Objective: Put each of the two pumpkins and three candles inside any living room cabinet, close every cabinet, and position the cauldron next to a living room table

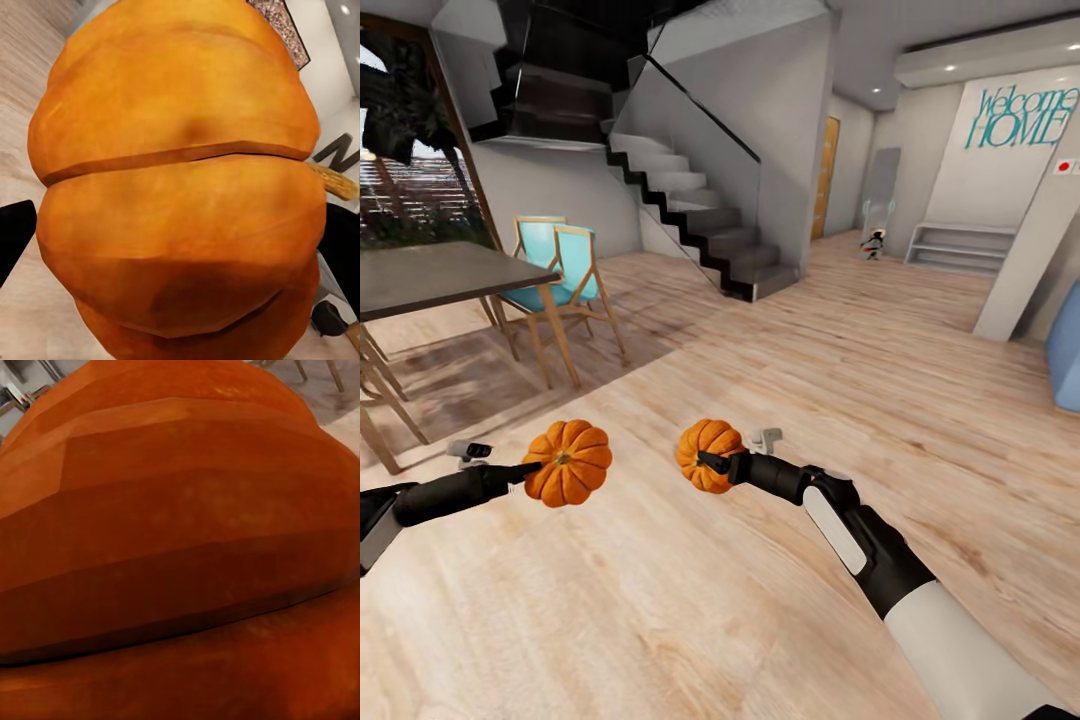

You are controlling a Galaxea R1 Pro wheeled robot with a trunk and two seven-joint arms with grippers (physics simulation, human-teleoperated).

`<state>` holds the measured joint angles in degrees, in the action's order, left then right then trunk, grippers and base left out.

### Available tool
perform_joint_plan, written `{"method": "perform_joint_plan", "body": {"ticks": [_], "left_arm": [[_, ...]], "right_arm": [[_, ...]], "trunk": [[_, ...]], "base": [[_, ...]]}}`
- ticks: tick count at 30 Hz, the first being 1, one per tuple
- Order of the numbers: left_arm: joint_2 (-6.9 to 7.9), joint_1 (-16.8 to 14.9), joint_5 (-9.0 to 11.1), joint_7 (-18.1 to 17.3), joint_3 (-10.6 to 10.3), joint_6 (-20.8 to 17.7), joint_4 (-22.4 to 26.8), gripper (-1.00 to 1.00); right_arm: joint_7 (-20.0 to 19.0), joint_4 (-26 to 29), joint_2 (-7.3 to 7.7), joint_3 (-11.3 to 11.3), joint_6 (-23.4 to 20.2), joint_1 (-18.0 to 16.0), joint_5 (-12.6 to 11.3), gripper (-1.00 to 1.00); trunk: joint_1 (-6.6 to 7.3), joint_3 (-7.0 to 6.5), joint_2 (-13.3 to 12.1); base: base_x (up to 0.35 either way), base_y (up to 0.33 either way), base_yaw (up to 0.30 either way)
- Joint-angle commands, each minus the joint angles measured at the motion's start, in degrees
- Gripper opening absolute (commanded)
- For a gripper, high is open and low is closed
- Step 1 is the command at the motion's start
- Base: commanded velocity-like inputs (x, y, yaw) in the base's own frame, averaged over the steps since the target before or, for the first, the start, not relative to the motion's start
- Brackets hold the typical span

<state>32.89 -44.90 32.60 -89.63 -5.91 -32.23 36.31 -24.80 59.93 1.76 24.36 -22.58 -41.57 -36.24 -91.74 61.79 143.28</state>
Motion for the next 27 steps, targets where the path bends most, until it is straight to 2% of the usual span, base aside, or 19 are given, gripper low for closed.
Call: {"method": "perform_joint_plan", "body": {"ticks": [1, 7, 13, 27], "left_arm": [[-0.07, -0.01, 0.01, -0.01, -0.35, 0.06, 0.04, -1.0], [-0.15, -0.01, 0.01, -0.02, -0.98, 0.06, 0.08, -1.0], [-0.52, -0.01, 0.01, -0.02, -1.03, 0.06, 0.15, -1.0], [0.01, 0.0, 0.01, -0.1, -0.94, 0.06, 0.17, -1.0]], "right_arm": [[0.01, 0.01, 0.0, -0.01, -0.01, 0.0, -0.09, -1.0], [0.26, -0.05, 0.0, -0.03, -0.01, 0.0, -0.05, -1.0], [2.67, 0.01, 0.0, -0.01, 0.07, 0.0, -0.12, -1.0], [2.74, 0.1, -0.1, 0.14, 0.11, 0.0, -0.31, -1.0]], "trunk": [[0.02, -0.29, -0.02], [1.05, -1.76, -1.84], [2.37, -3.17, -4.24], [5.44, -6.46, -9.86]], "base": [[0.0, 0.0, 0.25], [0.0, 0.0, 0.25], [0.0, 0.0, 0.25], [0.0, 0.0, 0.25]]}}
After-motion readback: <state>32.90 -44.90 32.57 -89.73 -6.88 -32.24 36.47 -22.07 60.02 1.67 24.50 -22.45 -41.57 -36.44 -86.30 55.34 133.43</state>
